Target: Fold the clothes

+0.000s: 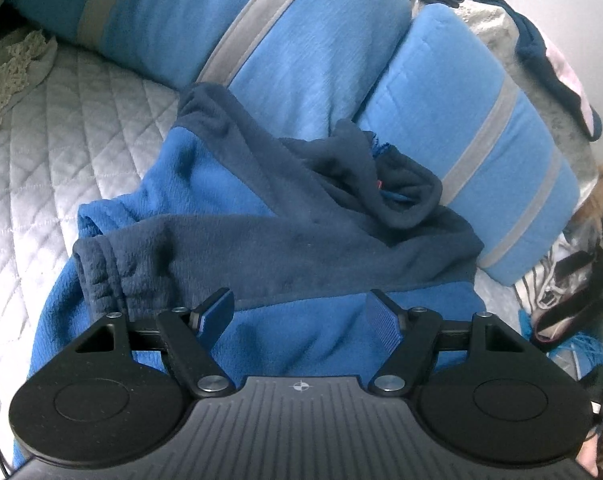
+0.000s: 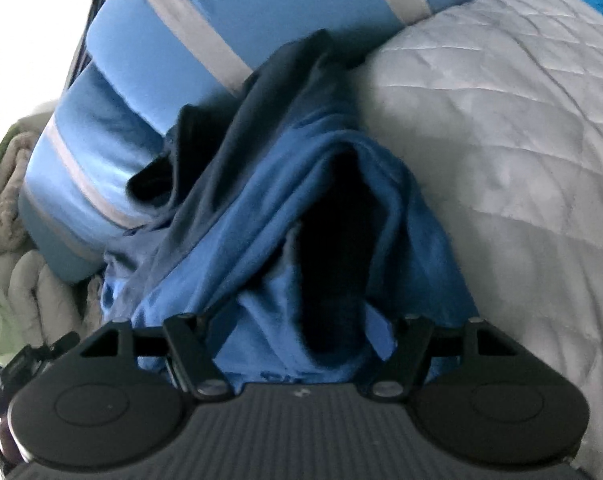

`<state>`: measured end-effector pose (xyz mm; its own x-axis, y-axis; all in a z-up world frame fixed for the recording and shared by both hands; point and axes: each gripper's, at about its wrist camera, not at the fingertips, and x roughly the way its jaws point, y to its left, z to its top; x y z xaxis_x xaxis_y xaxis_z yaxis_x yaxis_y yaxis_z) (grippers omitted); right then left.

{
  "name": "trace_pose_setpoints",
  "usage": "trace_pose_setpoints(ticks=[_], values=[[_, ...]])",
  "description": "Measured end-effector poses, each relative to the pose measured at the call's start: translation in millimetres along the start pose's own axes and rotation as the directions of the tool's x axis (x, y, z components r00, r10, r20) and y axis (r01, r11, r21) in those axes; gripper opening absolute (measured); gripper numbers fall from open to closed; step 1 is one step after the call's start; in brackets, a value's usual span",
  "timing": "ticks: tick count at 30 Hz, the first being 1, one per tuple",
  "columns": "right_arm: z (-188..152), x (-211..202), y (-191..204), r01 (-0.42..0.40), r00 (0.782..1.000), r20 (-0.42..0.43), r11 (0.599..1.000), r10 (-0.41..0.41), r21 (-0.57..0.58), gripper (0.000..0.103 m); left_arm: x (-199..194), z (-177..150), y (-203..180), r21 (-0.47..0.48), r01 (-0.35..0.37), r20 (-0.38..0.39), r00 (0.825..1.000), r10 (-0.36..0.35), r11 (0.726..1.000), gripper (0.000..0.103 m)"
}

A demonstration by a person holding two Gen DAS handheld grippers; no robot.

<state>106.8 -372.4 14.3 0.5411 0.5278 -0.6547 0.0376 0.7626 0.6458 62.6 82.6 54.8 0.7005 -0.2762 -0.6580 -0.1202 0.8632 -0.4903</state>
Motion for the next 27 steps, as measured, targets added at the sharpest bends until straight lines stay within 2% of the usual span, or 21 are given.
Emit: trace_pose_setpoints(ticks=[7,9,10,12,13,17,24,27], values=[[-1,13,-10,-0.030,0.999,-0.013,0.997,0.031,0.073,0.078,2,-2,0,-0.009,0.001,-0.016,1.000,-0.002,1.000,0.072],[-2,13,-15,-0.067,0.998,0.010,0.989,0.066,0.130,0.065,3,-3,0,-0.010,0.000,-0.021,1.000,0.000,1.000,0.072],[-2,13,-18,-0.084,0.996,0.022,0.984,0.082,0.158,0.056,3,-3,0,-0.010,0.000,-0.023,1.000,0.000,1.000,0.072],[-4,11,-22,-0.086,0.996,0.036,0.977,0.080,0.195,0.035,3,-3,1,-0.013,0.001,-0.028,1.000,-0.002,1.000,0.072],[-4,10,-22,-0.079,0.997,0.041,0.976,0.072,0.201,0.018,4,-3,1,-0.015,0.001,-0.031,1.000,-0.002,1.000,0.072],[-6,5,-24,-0.051,0.998,0.057,0.973,0.039,0.227,0.013,4,-3,2,-0.022,0.002,-0.035,0.999,-0.003,1.000,0.072],[-11,-3,-29,-0.013,0.998,0.059,0.957,-0.004,0.291,0.012,3,1,8,-0.034,-0.008,-0.023,1.000,0.007,0.999,0.072],[-12,-9,-30,-0.008,0.997,0.074,0.959,-0.014,0.282,0.011,1,5,11,-0.045,-0.004,-0.012,1.000,0.004,0.999,0.072]])
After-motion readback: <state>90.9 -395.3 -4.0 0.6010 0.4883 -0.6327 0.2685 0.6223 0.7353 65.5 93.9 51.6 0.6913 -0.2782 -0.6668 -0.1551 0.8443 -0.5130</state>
